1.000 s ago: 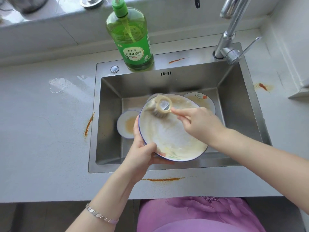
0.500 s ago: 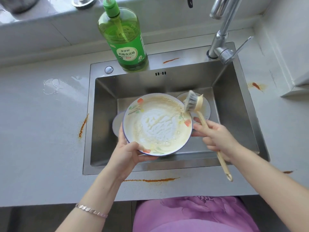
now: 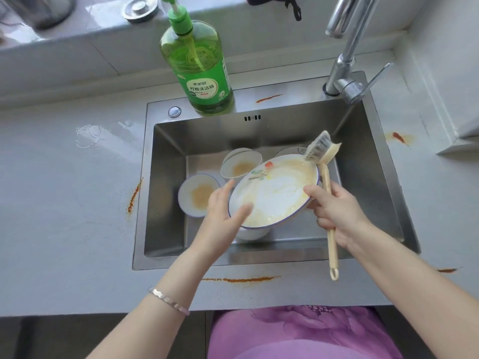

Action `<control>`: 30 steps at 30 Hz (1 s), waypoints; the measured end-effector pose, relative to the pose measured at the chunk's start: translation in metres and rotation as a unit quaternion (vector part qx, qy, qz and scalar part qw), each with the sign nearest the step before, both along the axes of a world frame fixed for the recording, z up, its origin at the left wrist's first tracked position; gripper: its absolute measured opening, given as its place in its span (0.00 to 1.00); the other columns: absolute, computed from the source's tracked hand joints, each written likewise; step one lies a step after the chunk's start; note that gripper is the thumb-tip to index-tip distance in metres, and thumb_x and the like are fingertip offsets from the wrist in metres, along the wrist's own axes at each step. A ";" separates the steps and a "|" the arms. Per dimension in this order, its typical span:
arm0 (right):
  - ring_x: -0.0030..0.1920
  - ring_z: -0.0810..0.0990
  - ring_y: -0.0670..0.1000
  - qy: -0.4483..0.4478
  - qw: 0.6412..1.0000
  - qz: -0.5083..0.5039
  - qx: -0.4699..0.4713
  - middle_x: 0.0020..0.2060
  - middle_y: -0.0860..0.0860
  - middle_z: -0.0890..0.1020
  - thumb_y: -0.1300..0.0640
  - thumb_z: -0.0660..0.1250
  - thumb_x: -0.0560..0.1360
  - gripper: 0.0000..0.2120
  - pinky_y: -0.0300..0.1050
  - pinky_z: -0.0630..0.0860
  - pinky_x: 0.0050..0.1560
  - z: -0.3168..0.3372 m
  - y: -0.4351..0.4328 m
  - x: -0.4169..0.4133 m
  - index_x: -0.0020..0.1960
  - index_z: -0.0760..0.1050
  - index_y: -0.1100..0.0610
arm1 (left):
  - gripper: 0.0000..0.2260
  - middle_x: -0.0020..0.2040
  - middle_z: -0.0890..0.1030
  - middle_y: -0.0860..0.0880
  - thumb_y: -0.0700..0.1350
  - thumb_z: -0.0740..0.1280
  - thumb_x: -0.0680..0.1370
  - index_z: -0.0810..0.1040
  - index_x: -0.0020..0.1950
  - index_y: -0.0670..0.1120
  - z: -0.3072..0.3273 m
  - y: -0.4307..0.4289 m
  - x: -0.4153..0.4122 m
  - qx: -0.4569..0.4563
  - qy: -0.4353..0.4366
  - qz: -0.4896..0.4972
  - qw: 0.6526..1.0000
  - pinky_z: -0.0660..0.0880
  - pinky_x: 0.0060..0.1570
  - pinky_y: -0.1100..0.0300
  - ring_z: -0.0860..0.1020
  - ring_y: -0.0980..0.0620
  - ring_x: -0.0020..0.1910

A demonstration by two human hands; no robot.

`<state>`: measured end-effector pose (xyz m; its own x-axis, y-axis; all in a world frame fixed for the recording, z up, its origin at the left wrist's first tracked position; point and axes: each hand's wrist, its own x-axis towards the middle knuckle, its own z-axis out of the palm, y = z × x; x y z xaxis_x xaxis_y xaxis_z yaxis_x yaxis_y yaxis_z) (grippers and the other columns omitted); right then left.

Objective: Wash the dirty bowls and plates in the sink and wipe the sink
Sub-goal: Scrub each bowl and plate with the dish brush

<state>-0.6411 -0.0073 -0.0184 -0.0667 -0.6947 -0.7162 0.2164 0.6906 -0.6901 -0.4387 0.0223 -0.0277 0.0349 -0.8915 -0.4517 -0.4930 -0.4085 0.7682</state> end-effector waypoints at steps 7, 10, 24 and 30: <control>0.21 0.66 0.45 0.018 0.998 -0.048 0.046 0.34 0.54 0.75 0.63 0.66 0.72 0.06 0.34 0.52 0.14 0.008 -0.005 0.009 0.47 0.71 0.54 | 0.15 0.47 0.84 0.52 0.43 0.71 0.64 0.82 0.50 0.46 -0.017 0.011 -0.024 -0.321 -0.192 -0.173 0.911 0.78 0.36 0.60 0.77 0.56 0.47; 0.13 0.63 0.41 -0.003 0.998 -0.045 0.048 0.22 0.47 0.74 0.62 0.66 0.74 0.06 0.33 0.51 0.14 0.024 -0.006 0.011 0.48 0.70 0.54 | 0.10 0.39 0.84 0.53 0.45 0.68 0.65 0.80 0.46 0.51 -0.017 -0.002 -0.022 -0.380 -0.196 -0.117 0.896 0.76 0.29 0.61 0.79 0.57 0.39; 0.20 0.57 0.42 0.037 0.992 0.067 -0.100 0.39 0.55 0.71 0.42 0.73 0.62 0.26 0.34 0.54 0.17 0.023 -0.011 -0.013 0.57 0.75 0.49 | 0.22 0.40 0.78 0.66 0.44 0.73 0.58 0.74 0.47 0.62 0.052 -0.008 -0.018 -0.243 0.010 0.053 0.969 0.72 0.40 0.74 0.76 0.66 0.41; 0.20 0.60 0.42 0.037 0.983 0.140 -0.114 0.25 0.44 0.69 0.55 0.74 0.63 0.23 0.35 0.54 0.20 0.027 -0.006 -0.024 0.57 0.76 0.53 | 0.26 0.41 0.80 0.65 0.41 0.73 0.59 0.75 0.52 0.60 0.061 0.000 -0.014 -0.139 0.126 0.118 0.975 0.77 0.36 0.65 0.79 0.64 0.40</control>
